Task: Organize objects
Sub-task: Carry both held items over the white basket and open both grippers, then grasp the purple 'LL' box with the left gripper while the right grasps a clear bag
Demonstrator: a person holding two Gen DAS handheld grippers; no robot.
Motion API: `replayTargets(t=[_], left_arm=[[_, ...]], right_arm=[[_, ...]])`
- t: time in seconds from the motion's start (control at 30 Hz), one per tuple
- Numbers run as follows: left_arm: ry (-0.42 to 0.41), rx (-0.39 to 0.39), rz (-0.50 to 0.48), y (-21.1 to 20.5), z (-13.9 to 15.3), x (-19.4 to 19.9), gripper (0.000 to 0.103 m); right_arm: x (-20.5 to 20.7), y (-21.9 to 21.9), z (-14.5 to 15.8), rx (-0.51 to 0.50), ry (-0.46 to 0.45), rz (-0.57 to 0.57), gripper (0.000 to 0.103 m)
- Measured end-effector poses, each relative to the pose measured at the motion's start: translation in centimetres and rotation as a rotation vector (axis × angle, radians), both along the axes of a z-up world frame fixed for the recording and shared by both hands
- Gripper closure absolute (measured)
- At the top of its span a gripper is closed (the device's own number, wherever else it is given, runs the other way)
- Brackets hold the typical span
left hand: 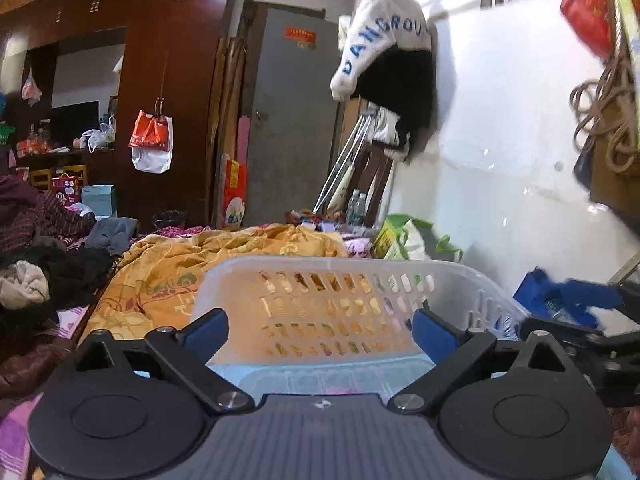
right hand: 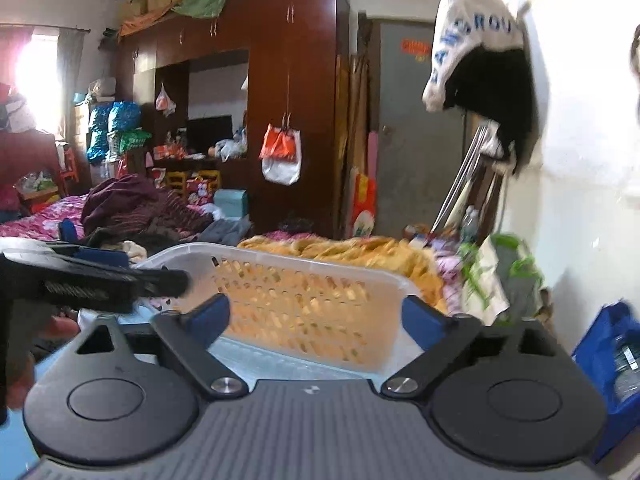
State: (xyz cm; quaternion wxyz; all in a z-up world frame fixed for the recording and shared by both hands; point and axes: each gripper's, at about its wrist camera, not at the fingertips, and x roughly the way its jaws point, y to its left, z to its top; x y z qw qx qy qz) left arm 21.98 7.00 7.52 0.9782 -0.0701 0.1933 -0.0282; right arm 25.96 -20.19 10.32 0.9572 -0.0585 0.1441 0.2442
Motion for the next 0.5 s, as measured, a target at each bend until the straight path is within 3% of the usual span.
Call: replayTargets(t=[0.1,0.27,0.4,0.5], left_arm=[[-0.084,-0.027,0.008,1.0,-0.9,-4.4,0.0],[-0.093,0.038,-0.012,1.3,-3.4,-10.5,0.0],[-0.111,-0.069,-0.081,1.5,-6.1,-14.9,0.002],[-0.138,-0.045,-0.089,-0.2,-7.4,-17.6,0.003]], right_arm=[[-3.3,-3.0,-1.3,0.062,0.0,0.025,0.0],[-8.9,-8.0,-5.2,0.135,-0.013,-0.016,0.0],[-10.9,-9.7,-8.1,0.17,0.025,-0.006,0.0],[-11.1,-9.6,-9.1,0.159,0.042,-0.005,0.0]])
